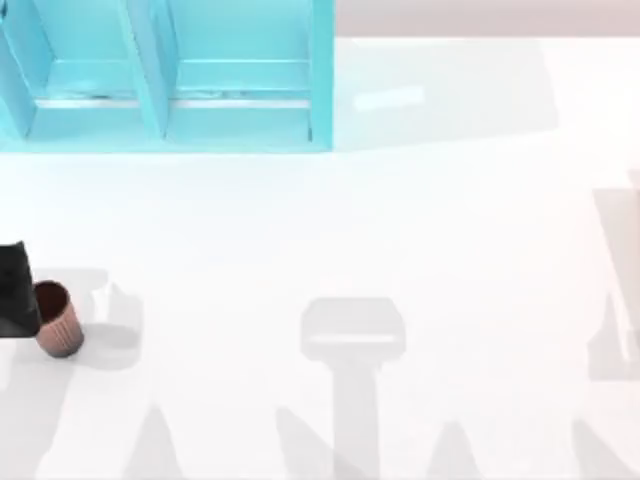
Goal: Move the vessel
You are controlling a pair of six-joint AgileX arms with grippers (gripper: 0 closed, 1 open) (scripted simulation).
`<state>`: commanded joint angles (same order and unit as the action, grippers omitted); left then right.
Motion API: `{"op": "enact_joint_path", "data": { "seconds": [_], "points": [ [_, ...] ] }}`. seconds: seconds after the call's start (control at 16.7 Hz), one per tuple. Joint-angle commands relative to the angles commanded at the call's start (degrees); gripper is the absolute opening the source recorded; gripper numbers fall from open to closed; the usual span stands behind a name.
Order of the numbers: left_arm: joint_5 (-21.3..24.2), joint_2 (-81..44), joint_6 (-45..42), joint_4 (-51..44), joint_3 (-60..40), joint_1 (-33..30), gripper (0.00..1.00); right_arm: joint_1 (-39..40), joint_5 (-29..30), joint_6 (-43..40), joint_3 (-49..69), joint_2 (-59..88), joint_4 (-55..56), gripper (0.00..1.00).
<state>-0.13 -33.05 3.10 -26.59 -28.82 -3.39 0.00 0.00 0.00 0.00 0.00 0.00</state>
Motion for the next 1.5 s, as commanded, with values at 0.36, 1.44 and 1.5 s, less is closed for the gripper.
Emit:
{"op": "enact_joint_path", "data": {
  "seconds": [0.36,1.44,1.5],
  "points": [
    [0.0,-34.8,2.8,-23.9,-26.6,-3.2,1.0,0.0,0.0,0.0,0.0,0.0,0.0,1.0],
    [0.2,-64.6,5.1,-42.0,-47.0,-6.1,1.0,0.0,0.0,0.0,0.0,0.0,0.0,1.0],
    [0.2,-65.2,5.1,-39.5,-45.2,-6.1,1.0,0.0,0.0,0.0,0.0,0.0,0.0,1.0]
  ]
}}
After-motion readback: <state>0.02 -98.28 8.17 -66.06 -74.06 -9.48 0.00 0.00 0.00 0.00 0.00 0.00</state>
